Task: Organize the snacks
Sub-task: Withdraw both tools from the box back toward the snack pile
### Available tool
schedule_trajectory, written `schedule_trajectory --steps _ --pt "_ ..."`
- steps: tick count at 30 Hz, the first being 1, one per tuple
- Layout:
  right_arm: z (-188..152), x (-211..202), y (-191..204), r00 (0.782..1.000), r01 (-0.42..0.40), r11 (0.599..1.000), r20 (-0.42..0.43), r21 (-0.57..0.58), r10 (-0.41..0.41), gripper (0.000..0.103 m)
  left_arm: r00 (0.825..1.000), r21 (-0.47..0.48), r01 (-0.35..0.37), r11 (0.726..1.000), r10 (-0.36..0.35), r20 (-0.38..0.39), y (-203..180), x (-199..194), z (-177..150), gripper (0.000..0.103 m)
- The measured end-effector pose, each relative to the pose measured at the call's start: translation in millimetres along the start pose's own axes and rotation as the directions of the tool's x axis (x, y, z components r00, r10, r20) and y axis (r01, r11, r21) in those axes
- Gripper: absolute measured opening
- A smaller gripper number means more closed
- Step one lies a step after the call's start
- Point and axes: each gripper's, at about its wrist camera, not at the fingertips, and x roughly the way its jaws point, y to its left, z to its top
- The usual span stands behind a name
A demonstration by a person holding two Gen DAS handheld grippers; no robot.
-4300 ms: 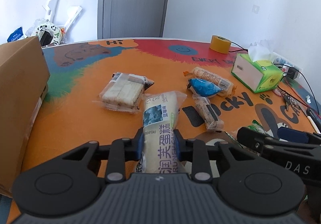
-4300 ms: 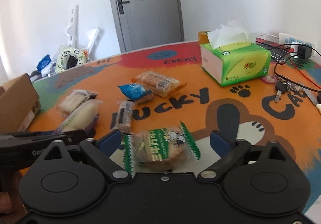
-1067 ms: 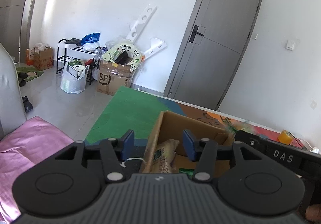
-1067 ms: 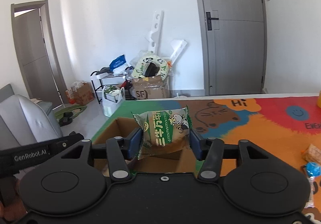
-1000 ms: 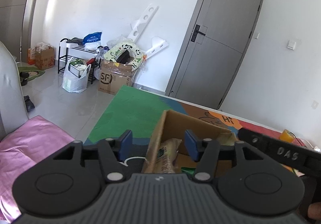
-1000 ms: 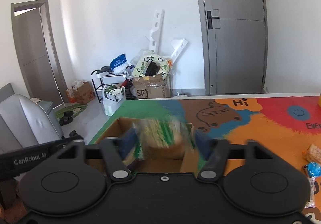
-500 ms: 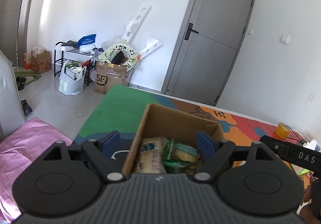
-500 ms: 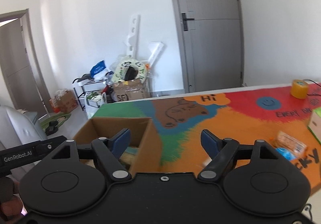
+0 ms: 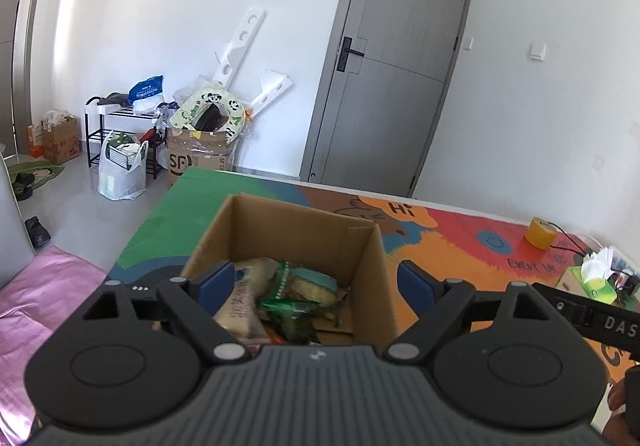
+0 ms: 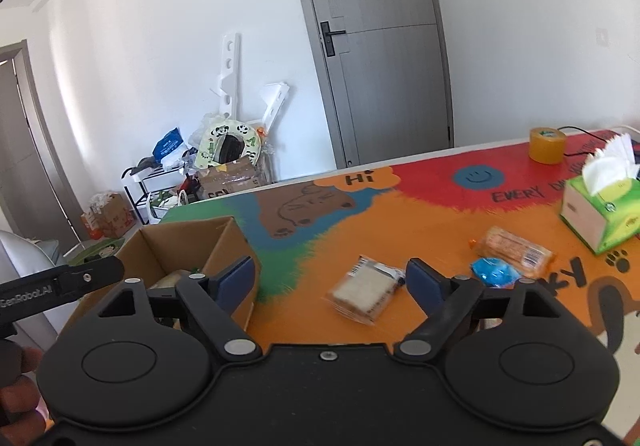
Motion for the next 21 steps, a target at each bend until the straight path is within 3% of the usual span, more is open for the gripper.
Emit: schedule_trajectory --steps 12,21 --pt "-7 -21 -44 1.0 0.009 0.999 0.006 0.05 -0.009 0.096 0.999 0.05 0.048 0.998 -0.046 -0.024 -46 -2 -16 0.09" --pt "-10 -34 -82 0.999 0.035 0.996 0.015 0.084 -0.036 0.097 0.995 0.06 0.099 0.993 -0.097 -0.036 -75 1 -20 0.09"
